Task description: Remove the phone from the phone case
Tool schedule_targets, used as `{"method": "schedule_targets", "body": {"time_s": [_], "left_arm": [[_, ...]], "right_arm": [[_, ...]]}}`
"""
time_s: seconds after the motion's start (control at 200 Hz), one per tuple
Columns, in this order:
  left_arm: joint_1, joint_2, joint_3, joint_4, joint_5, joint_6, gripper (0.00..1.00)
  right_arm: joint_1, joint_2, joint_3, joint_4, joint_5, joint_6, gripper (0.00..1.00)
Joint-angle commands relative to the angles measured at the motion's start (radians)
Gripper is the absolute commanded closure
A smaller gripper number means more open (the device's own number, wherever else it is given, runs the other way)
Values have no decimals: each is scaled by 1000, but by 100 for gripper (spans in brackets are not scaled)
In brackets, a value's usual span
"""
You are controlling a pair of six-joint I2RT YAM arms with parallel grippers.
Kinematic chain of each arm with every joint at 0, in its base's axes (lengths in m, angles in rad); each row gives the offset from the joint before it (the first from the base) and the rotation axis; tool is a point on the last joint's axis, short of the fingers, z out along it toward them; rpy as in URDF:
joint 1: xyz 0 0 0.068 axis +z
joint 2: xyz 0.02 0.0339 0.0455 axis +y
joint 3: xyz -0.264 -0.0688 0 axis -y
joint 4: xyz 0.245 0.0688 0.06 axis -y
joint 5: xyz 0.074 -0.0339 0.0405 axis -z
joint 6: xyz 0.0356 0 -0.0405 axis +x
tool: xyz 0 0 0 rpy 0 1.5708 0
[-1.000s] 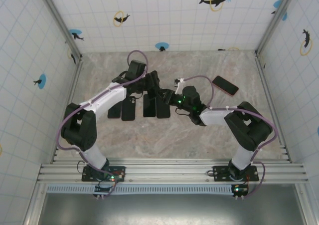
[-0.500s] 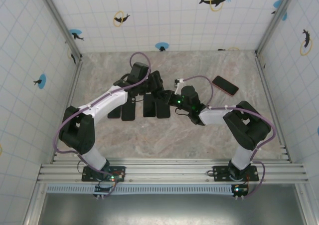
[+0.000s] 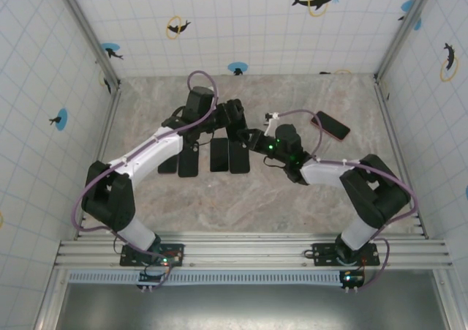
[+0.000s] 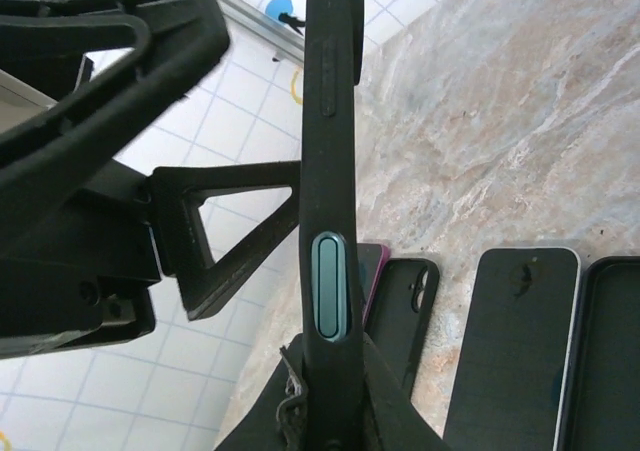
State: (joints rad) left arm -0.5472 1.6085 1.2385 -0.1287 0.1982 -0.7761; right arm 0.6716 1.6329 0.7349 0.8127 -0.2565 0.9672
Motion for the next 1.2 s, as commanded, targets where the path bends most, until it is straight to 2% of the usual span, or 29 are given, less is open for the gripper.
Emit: {"method": "schedule_targets", "body": {"time_s": [0.0, 0.095, 0.175, 0.205, 0.33, 0.525, 0.651, 0.931, 1.011, 1.131, 1.196], "left_arm": [[17, 13, 30, 100, 124, -26, 9], [21, 17, 31, 169, 177, -44, 9], [25, 20, 18, 273, 266, -64, 10], [26, 22, 15, 307, 301, -65, 10], [25, 37, 38, 334, 364, -49, 12], [26, 70, 49, 411, 467, -84, 18], [26, 89, 47, 496, 536, -139, 29], [25, 85, 51, 578, 579, -200, 55], [25, 79, 49, 580, 585, -199, 60], [27, 80, 52, 582, 613, -198, 74], [31, 82, 54, 583, 615, -202, 77]], "right_arm": [[-22, -77, -29, 124, -63, 54, 97], [-60, -120, -82, 186, -93, 124, 97], [-91, -143, -129, 281, -119, 202, 97], [-99, -146, -140, 316, -172, 236, 97], [-138, -167, -197, 459, -214, 373, 97], [-174, -211, -228, 506, -208, 429, 97], [-182, -216, -227, 544, -217, 471, 97], [-193, -200, -238, 615, -231, 551, 98], [-195, -202, -241, 619, -234, 551, 98], [-195, -202, -245, 638, -244, 607, 98], [-195, -201, -247, 645, -253, 614, 98]]}}
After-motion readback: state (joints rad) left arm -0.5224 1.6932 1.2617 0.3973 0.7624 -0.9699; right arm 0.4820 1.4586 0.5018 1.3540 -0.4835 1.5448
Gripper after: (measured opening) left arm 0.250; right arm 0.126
